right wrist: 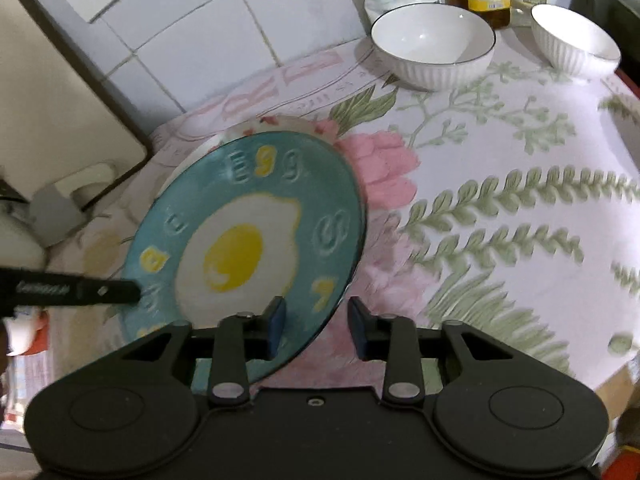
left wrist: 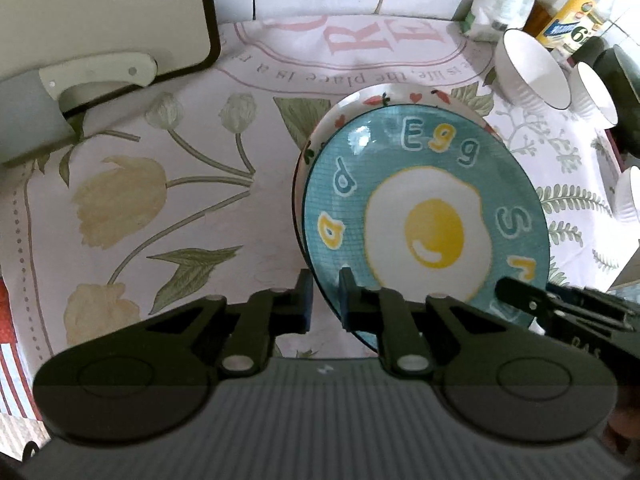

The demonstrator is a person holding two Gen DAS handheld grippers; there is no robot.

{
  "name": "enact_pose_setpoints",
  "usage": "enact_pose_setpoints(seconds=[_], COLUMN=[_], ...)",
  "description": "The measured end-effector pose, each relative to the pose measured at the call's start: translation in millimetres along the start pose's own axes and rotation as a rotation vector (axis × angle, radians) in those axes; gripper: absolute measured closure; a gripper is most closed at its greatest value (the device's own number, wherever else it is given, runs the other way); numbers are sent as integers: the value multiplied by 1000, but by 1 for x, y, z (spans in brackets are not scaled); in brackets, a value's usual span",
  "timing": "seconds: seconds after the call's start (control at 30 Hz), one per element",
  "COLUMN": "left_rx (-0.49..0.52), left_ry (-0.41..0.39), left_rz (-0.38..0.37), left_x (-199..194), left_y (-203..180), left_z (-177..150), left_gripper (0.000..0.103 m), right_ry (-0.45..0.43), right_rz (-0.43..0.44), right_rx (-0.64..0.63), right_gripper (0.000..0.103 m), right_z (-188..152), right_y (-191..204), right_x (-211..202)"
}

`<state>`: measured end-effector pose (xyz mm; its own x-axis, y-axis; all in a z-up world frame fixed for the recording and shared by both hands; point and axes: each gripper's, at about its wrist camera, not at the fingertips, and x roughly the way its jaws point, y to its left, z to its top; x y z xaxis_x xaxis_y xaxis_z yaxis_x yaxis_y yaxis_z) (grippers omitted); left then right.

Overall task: Organize plates and bowls
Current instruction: 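Open both grippers and release the egg plate on the stack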

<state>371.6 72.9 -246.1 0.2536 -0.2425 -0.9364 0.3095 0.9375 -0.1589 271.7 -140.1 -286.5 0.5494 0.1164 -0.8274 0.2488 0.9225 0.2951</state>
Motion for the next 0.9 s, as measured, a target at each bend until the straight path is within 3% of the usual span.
enact_pose_setpoints(seconds=[0.23,0.43,0.57,0.9], left_rx=[-47,12,11,52], left_ry=[-16,-58,-58,-95], left_rz=[-18,71,67,39], left_x=[6,1,-11,-83], left_y=[0,-16,-17,-49], left_z=[-5,-13,-15,-28], left_gripper=[90,86,80,73], right_ry=[-60,-110,-134,-157], right_rz=[-91,-114,-133,25], right_rx=[-58,-150,-249,-284], right_gripper=[75,66,66,64], right_z=[8,7,3,13], right_y=[5,6,12,-17], right_x=[8,15,7,-92])
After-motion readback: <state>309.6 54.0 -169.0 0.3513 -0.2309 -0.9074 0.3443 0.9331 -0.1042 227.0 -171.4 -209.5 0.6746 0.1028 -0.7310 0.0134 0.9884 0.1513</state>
